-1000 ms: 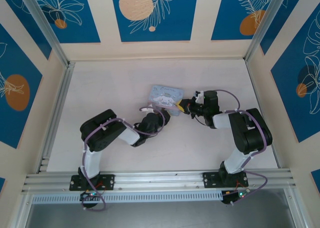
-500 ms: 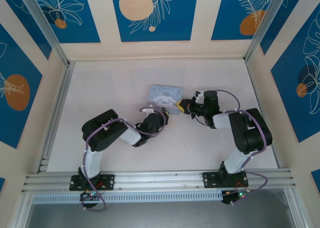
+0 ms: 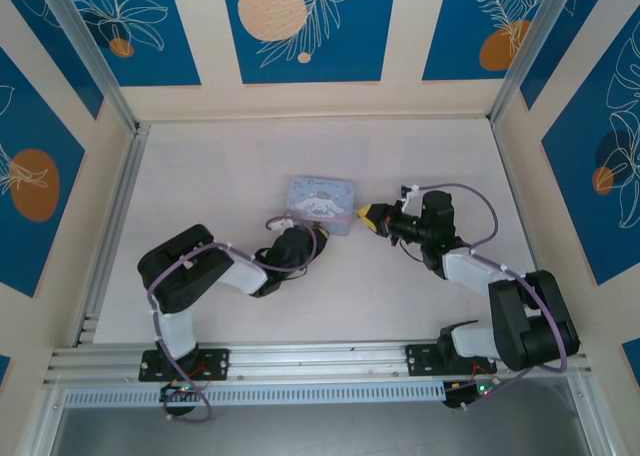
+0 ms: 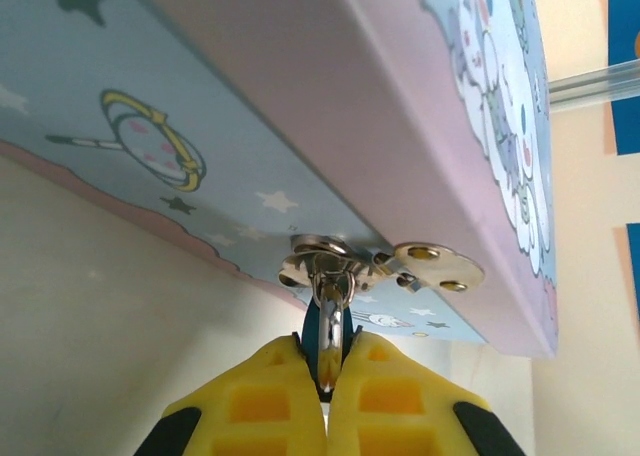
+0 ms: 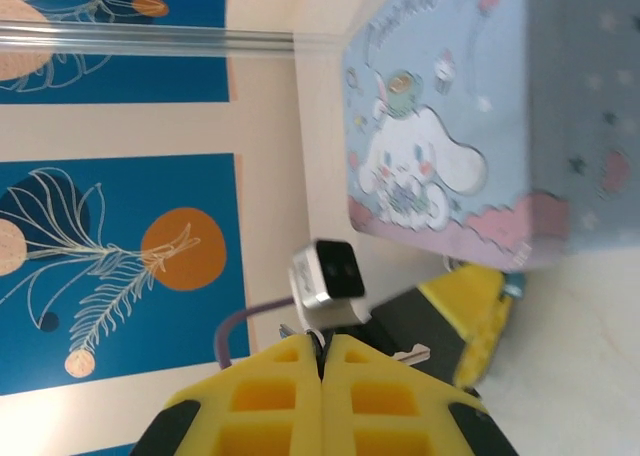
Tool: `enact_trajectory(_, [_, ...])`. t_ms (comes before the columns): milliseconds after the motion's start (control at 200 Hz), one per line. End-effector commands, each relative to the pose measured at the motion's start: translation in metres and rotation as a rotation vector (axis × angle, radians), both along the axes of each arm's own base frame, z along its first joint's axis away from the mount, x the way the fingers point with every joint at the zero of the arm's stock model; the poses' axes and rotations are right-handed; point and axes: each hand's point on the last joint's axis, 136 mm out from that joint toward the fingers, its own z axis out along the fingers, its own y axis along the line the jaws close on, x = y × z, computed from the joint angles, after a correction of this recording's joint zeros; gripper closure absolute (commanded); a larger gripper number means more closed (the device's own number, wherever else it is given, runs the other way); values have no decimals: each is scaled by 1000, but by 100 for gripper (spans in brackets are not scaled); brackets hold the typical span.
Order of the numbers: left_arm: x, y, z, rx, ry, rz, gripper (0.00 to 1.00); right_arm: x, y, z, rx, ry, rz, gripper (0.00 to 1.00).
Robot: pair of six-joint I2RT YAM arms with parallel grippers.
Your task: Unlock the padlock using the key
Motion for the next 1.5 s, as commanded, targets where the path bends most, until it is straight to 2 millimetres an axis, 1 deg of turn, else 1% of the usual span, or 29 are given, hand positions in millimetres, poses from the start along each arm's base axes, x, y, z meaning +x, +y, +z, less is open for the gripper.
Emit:
enact_trajectory(0, [-12,-1,5,-69,66,-51,100,-24,3,-23,-13,82,12,100])
enact_trajectory(140, [-17,-9,26,-192,58,-109,100,-45,12,-33,-23,103,21,100])
enact_trajectory(275, [-20,-17,47,-276,39,-155,100,-56,19,-39,-44,108,25,100])
enact_trajectory(375, [-20,-19,60,-315,27,-155,100,-58,21,-42,-51,117,23,100])
enact_trajectory(485, [-18,-19,74,-359,12,-145,100,-55,20,-42,-50,119,7,100])
enact_trajectory(555, [-18,-19,79,-373,6,-146,100,-52,20,-42,-50,123,-5,100])
enact_trajectory(755, [-18,-20,90,-412,-12,-149,100,-46,20,-50,-25,175,-37,100])
enact_trajectory(845, [-17,-20,94,-429,-18,-148,100,-44,21,-50,-10,182,-44,100])
enact_trajectory(955, [-17,-21,100,-446,-23,-148,100,-42,20,-48,-10,177,-55,100])
enact_trajectory(1170, [-17,-18,103,-460,-12,-129,100,-36,17,-44,-23,166,-91,100])
enact_trajectory(1295, [-17,-16,104,-466,-7,-118,100,-33,16,-40,-58,122,-106,100])
enact_trajectory(1400, [-18,-15,105,-467,-4,-116,100,-32,13,-41,-125,82,-128,100])
enact_trajectory(1495, [-19,-15,106,-464,-5,-118,100,-32,13,-37,-142,36,-136,100])
